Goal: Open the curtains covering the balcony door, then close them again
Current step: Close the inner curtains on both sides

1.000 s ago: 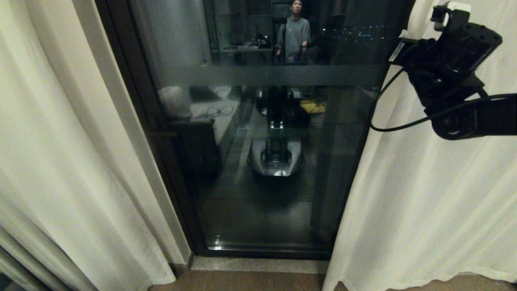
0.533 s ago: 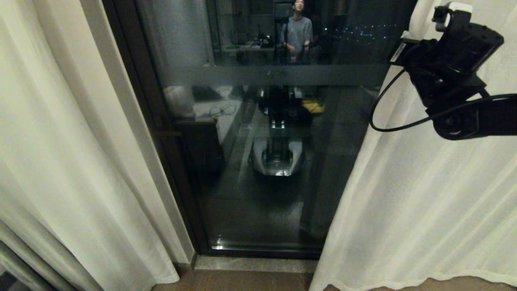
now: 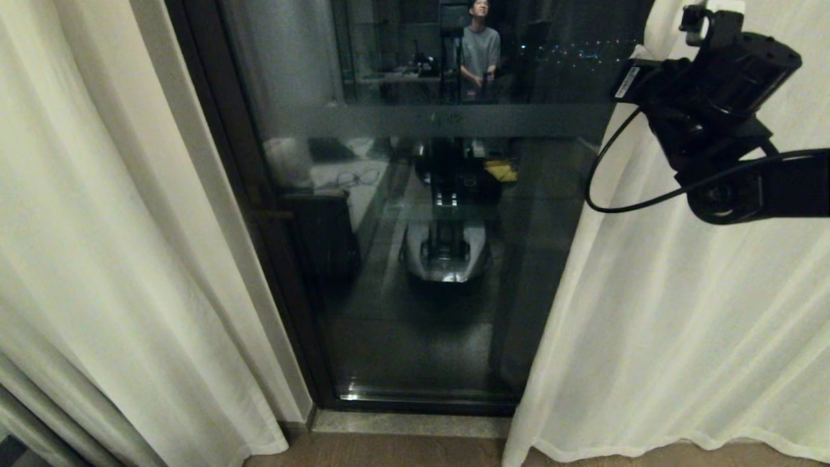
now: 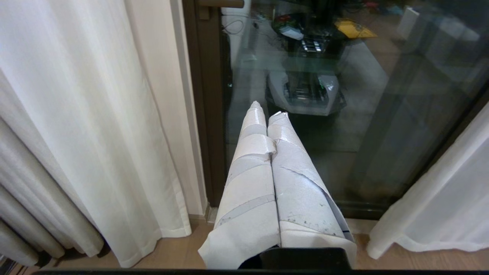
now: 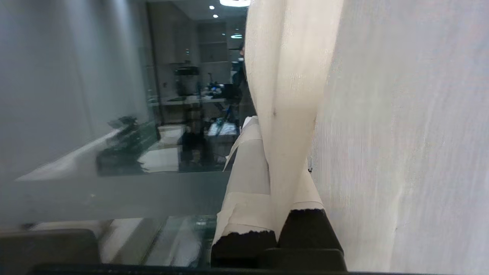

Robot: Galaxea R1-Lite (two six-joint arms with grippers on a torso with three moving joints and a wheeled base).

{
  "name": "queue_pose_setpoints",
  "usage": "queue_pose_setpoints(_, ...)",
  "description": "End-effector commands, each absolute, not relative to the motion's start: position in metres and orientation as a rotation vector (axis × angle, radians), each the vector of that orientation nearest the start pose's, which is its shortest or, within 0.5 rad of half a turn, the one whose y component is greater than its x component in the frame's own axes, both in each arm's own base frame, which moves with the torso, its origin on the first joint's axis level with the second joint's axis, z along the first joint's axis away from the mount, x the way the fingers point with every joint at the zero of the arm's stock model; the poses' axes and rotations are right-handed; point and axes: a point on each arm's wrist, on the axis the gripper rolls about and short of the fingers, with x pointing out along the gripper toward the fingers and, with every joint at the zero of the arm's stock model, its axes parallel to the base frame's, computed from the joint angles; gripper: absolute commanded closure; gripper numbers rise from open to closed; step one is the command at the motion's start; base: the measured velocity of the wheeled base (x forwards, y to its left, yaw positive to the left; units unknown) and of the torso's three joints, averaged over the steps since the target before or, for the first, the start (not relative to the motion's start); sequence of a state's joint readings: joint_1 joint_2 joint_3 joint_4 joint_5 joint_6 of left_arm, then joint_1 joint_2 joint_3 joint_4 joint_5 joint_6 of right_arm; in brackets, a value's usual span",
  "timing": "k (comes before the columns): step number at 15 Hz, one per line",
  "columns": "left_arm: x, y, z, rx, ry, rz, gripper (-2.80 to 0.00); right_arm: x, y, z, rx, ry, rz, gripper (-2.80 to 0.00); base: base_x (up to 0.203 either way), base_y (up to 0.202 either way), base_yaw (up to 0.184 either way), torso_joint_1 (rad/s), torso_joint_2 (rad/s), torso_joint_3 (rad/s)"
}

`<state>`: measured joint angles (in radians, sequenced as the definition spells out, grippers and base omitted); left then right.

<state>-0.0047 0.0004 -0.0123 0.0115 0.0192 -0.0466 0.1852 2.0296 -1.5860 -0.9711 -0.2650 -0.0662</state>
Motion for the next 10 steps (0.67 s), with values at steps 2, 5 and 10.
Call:
queue_pose_setpoints(2,-0.024,0.001,0.078,-0.048,0.000,0.015,0.00,0.401,0.088,0.314,0.025,-0.524,-0.064,0.00,0.000,0.000,0.000,0.000,0.00,0.000)
queue_pose_setpoints(5,-0.024,0.001,0.078,-0.048,0.000,0.015,0.00,0.400,0.112,0.311,0.004,-0.536,-0.021,0.00,0.000,0.000,0.000,0.000,0.00,0.000)
queue_pose_setpoints(10,-0.024,0.001,0.078,-0.048,-0.001,0.015,0.00,0.402,0.147,0.309,-0.019,-0.553,0.038,0.00,0.000,0.000,0.000,0.000,0.00,0.000)
